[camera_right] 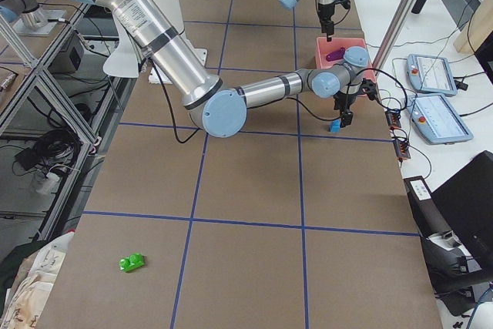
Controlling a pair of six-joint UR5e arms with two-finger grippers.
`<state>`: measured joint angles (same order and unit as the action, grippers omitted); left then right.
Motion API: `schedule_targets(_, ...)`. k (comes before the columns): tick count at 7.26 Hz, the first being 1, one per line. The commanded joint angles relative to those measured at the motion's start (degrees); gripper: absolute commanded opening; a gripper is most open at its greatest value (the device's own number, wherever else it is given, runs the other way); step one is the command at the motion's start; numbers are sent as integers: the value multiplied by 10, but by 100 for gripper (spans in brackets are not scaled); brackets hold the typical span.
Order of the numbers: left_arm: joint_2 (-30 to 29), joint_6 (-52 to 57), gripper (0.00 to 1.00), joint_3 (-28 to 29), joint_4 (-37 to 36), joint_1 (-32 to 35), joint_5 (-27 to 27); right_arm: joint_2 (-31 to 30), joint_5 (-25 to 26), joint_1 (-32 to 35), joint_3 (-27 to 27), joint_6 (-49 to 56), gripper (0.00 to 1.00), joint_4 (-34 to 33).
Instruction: Put all blocks into box
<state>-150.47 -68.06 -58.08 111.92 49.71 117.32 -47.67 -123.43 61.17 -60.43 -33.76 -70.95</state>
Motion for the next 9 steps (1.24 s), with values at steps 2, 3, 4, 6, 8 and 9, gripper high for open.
schedule_targets(2, 5, -1, 100, -11, 2, -3, 2, 41, 56, -43, 120, -64, 99, 126)
schedule_targets(3, 5, -5, 100, -13, 2, -7, 2, 40, 57, -50, 120, -63, 95, 126)
schedule_targets(4, 5, -5, 100, -13, 3, -10, 1, 37, 57, -55, 120, -63, 68, 126)
schedule_targets(6, 5, -6, 100, -13, 4, -14, 1, 34, 57, -57, 120, -64, 0, 123)
schedule_targets(8, 5, -6, 100, -17, 4, -15, 1, 45, 54, -41, 112, -91, 0, 122)
schedule_targets(9, 6, -6, 100, -21, 4, -15, 1, 73, 53, -34, 109, -164, 0, 122)
